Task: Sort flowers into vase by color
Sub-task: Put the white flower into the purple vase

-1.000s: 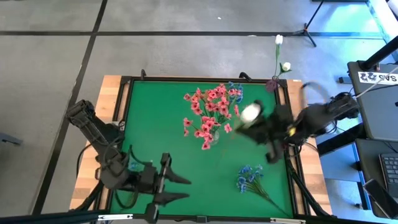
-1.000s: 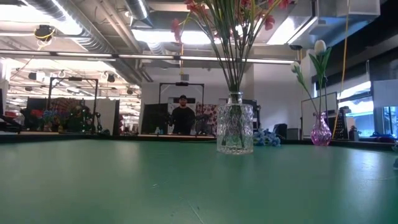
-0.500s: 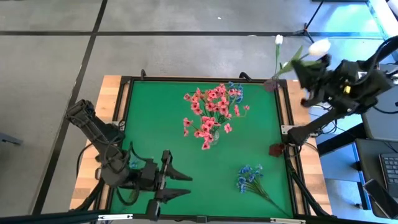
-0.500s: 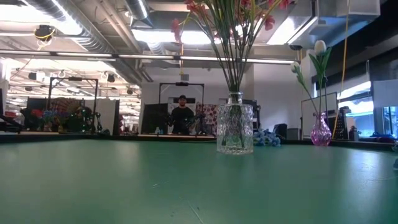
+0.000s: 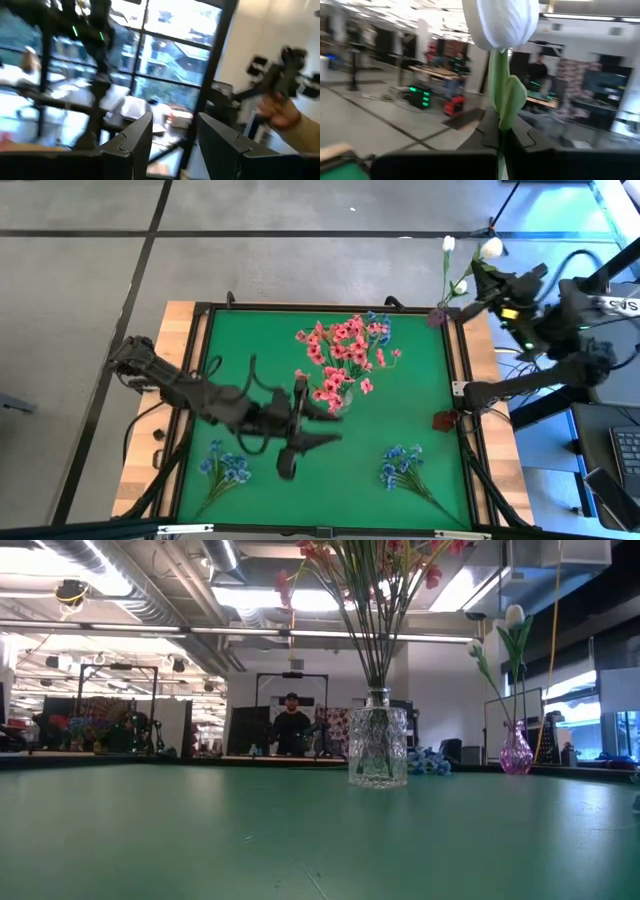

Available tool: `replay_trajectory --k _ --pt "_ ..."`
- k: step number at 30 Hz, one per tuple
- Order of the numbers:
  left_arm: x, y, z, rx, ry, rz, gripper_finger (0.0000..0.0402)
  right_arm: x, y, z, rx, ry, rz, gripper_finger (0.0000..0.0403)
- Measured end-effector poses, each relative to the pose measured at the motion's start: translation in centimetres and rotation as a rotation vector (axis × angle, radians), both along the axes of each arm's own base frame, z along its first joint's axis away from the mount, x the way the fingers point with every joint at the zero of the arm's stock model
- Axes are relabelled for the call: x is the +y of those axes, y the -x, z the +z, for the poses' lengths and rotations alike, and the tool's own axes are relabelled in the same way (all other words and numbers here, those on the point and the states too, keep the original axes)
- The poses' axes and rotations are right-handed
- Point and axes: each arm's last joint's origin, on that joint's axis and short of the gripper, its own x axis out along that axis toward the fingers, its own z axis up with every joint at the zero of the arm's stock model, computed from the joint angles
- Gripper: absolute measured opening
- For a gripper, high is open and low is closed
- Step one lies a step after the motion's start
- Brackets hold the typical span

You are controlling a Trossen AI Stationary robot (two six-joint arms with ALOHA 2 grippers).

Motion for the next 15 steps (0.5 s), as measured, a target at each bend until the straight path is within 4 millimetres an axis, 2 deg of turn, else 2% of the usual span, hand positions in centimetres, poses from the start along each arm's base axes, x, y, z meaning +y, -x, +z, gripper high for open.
replay_trajectory --k 4,7,15 --pt "2.3 0.4 1.3 -0.035 -0.067 0.029 0.015 -1.4 0.3 -3.2 0.008 -0.001 -0.052 0.0002" --pt "3.3 1.0 2.0 -0.036 -0.093 0.055 0.015 -2.1 0.3 -5.4 -0.009 -0.018 -0.035 0.0001" --pt "4.3 3.9 3.4 0.02 -0.119 0.07 0.015 -3.5 1.3 -9.5 0.039 -0.094 -0.206 0.0001"
